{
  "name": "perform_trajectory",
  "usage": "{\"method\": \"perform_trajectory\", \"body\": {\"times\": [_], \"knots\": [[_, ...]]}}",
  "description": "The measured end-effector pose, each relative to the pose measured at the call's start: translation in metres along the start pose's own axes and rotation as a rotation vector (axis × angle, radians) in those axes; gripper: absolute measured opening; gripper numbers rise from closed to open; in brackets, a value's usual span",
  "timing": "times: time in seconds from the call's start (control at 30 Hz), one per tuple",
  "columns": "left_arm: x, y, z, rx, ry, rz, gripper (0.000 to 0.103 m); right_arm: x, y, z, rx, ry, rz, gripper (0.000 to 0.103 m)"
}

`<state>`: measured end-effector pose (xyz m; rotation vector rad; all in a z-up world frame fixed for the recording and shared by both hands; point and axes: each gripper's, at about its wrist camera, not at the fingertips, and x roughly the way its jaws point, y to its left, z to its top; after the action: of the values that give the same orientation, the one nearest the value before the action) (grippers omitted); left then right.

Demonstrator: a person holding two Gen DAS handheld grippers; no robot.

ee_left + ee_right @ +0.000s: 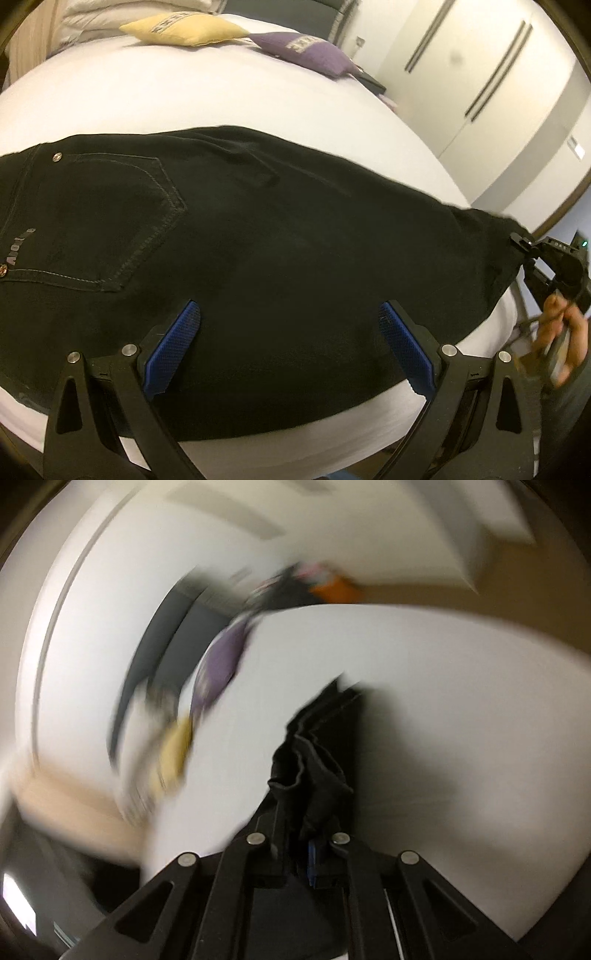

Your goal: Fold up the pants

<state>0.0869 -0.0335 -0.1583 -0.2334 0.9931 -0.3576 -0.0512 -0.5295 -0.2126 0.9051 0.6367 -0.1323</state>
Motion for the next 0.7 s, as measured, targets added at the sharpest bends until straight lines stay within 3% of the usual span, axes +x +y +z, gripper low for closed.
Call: {"method": "perform_trajectory", "body": {"times": [0.1, 0.17, 0.23, 0.3, 0.57, 0.7], "knots": [[-0.003, 0.015, 0.008, -0.075, -0.010, -0.028, 0.099, 0.035, 0.087, -0.050, -0.413, 0.162, -0.014, 0.007], [-0.003, 0.022, 0.013, -0.127, -0.010, -0.064, 0.099, 0.054, 0.120, -0.092, -0.600, 0.259, -0.001, 0.007], [-0.001, 0.027, 0.016, -0.168, -0.007, -0.109, 0.099, 0.063, 0.136, -0.122, -0.722, 0.299, -0.013, 0.007], [0.004, 0.028, 0.019, -0.202, 0.005, -0.160, 0.099, 0.070, 0.139, -0.138, -0.762, 0.313, -0.044, 0.007], [0.049, 0.001, 0.049, -0.333, 0.131, -0.404, 0.099, 0.061, 0.134, -0.139, -0.765, 0.262, -0.030, 0.007], [0.075, -0.018, 0.069, -0.323, 0.198, -0.420, 0.099, 0.055, 0.136, -0.148, -0.824, 0.239, -0.043, 0.007]]}}
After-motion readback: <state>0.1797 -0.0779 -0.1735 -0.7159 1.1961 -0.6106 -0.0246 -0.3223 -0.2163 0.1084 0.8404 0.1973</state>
